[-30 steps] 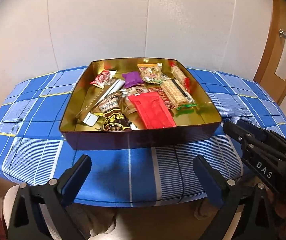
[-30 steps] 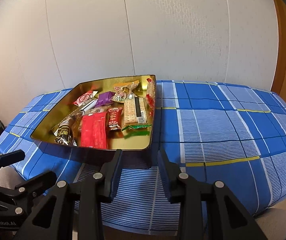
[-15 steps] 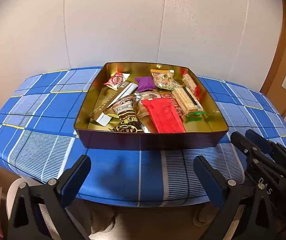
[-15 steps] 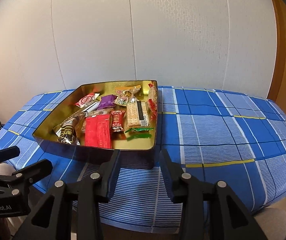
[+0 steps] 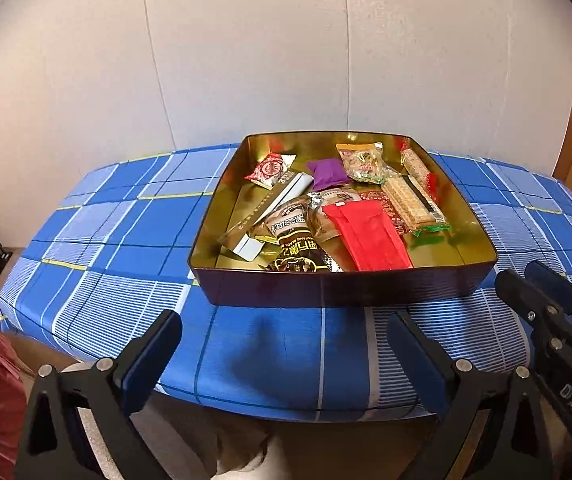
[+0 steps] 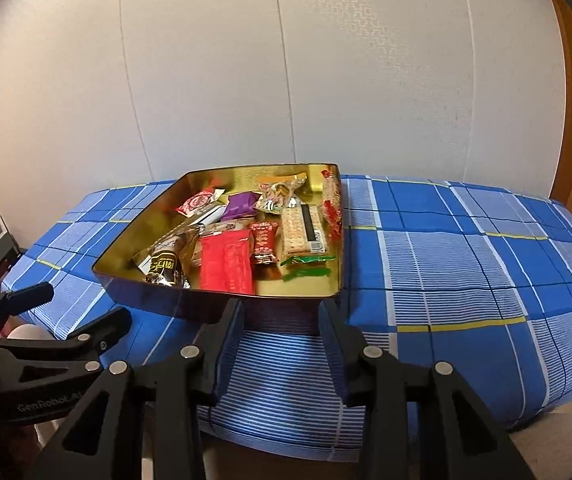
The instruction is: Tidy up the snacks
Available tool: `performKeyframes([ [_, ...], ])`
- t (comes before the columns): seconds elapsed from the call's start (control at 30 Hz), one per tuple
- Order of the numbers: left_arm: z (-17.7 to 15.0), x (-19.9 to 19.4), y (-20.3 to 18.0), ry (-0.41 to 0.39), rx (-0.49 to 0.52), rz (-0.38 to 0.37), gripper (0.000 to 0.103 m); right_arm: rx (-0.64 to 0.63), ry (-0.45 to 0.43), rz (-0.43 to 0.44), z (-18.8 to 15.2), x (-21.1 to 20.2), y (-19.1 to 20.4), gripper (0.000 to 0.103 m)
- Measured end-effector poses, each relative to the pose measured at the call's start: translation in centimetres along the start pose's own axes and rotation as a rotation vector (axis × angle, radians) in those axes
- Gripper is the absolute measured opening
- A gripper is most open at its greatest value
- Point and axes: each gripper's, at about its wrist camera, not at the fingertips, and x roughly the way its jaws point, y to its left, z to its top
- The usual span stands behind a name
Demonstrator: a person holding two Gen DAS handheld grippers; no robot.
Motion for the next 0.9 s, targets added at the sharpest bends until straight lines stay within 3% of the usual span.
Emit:
performKeyframes([
  [0.9, -0.21, -0.01, -0.02, 0.032, -0.032, 0.010, 0.103, 0.024, 0.015, 0.012, -0.59, 0.49, -0.42, 0.040],
])
